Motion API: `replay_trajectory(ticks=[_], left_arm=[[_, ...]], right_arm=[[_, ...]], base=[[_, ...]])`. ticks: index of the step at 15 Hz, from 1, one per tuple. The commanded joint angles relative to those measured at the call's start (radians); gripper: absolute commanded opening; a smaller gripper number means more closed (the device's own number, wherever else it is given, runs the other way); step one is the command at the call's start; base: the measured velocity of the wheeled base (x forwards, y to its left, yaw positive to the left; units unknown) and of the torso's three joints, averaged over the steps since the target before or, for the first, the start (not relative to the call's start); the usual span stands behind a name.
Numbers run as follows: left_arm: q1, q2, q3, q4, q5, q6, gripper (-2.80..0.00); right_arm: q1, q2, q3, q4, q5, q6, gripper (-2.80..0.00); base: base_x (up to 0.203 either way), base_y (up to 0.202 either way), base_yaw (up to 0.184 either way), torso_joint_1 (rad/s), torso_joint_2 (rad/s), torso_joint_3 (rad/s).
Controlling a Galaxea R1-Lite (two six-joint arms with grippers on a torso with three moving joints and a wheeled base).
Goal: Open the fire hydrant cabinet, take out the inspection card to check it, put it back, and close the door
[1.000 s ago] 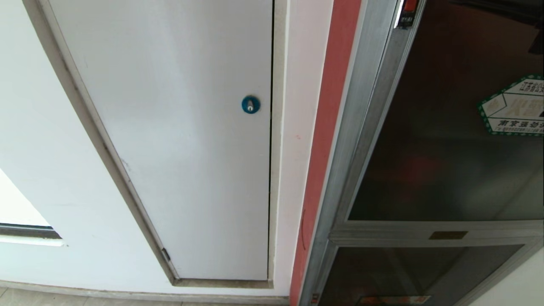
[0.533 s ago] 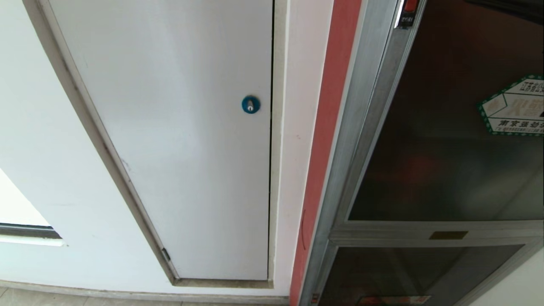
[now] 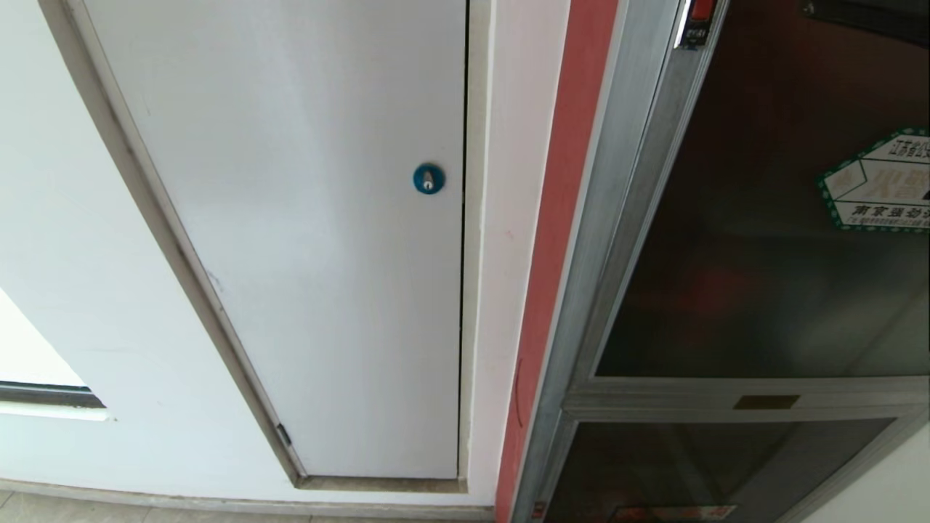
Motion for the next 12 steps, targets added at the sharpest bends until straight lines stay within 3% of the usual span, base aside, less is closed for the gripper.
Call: replay_trajectory(ticks=[1, 5, 8, 10, 12], left_arm=[[0.0, 0.001, 0.001, 0.0, 0.0, 0.0, -2.8], [0.0, 0.001, 0.0, 0.0, 0.0, 0.0, -2.8], [0.0, 0.001, 0.0, 0.0, 0.0, 0.0, -2.8], [0.0, 0.001, 0.0, 0.0, 0.0, 0.0, -2.8], [0.0, 0.001, 0.001, 0.0, 0.0, 0.0, -2.8]], right_arm=[[0.059, 0.002, 0.067, -0.064, -0.129, -0.079, 0.0], [0.145, 0.025, 0.33, -0.507, -0.331, -0.213, 0.0], [0.188, 0.096, 0.416, -0.817, -0.467, -0.321, 0.0], [0.197, 0.125, 0.425, -0.925, -0.531, -0.365, 0.0], [0.198, 0.132, 0.422, -0.954, -0.532, -0.371, 0.0]], base=[[0.0, 0.0, 0.0, 0.0, 0.0, 0.0], [0.0, 0.0, 0.0, 0.0, 0.0, 0.0], [0.0, 0.0, 0.0, 0.0, 0.0, 0.0], [0.0, 0.0, 0.0, 0.0, 0.0, 0.0], [0.0, 0.0, 0.0, 0.0, 0.0, 0.0]])
